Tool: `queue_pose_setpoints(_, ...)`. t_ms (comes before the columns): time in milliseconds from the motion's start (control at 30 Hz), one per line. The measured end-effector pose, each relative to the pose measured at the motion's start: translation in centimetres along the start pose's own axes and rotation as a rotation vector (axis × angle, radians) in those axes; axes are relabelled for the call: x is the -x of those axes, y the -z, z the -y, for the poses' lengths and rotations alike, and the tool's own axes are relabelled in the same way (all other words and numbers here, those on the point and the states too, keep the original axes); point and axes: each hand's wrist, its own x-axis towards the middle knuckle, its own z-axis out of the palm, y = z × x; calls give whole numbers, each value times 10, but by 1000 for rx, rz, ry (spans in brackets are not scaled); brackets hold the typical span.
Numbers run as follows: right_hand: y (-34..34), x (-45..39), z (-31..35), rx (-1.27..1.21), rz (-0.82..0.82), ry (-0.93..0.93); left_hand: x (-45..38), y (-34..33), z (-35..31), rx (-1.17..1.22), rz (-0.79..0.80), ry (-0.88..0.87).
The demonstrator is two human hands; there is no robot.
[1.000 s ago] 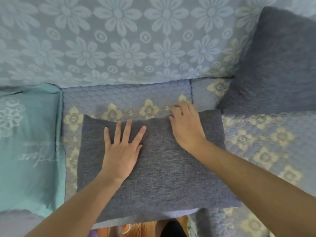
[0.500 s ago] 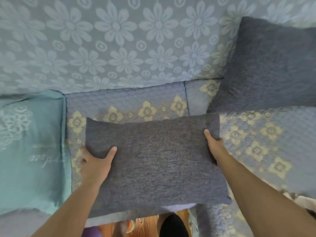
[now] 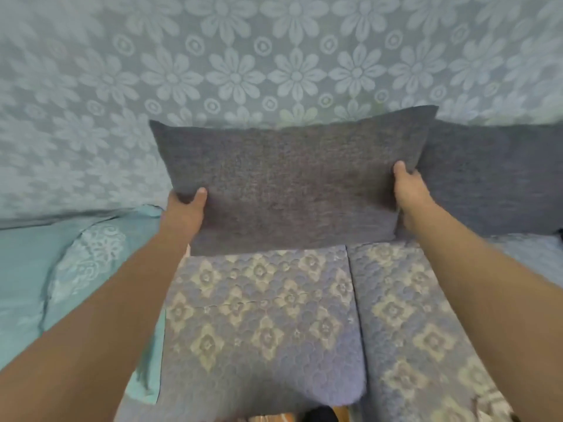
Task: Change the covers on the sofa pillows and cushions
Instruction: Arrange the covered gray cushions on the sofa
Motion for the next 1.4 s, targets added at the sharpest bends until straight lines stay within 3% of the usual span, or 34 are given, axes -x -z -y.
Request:
queue_pose_setpoints(67, -10, 1, -7, 245, 121, -12, -1, -15, 0, -149, 230, 27)
queue_pose_setpoints(133, -22, 31, -13, 411, 222, 28, 16, -29, -1, -257, 347, -26)
queue_pose_setpoints(233, -48, 76, -19, 453, 356, 75, 75, -31, 9, -211, 464, 44)
queue_pose_setpoints(333, -77, 119, -20, 431, 441, 120, 129, 4, 52, -318, 544, 104)
queue_pose_setpoints(467, -133, 181, -15, 519, 508, 164, 146, 97, 136, -310, 472, 300)
queue_pose_setpoints(633, -237, 276, -28, 596, 663, 165, 115, 241, 233, -284, 191, 443)
queue_pose_setpoints(800, -395, 387, -47, 405, 788, -7, 44, 318, 291, -353, -24, 217)
queue_pose_setpoints(900, -481, 435, -64, 299, 790, -164, 3, 308, 297, -557, 55, 134)
queue_pose_setpoints(1000, -526, 453, -81, 237, 707, -283, -30, 298, 304, -722, 152, 79)
queue_pose_setpoints(1067, -538, 454, -78, 247, 632, -241, -48, 302, 309, -730, 204, 107)
queue_pose_setpoints(1167, -550, 443, -62, 170, 595, -148, -56, 317, 307, -597, 219, 89)
queue_pose_setpoints(1300, -564, 410, -49, -7, 680, -211, -38, 356, 312, -29, 117, 82)
queue_pose_setpoints(1333, -569, 406, -49, -70, 745, -277, -29, 364, 312, -33, 90, -1)
queue_pose_setpoints(1400, -581, 404, -50, -173, 895, -401, -18, 361, 315, -263, 57, -293)
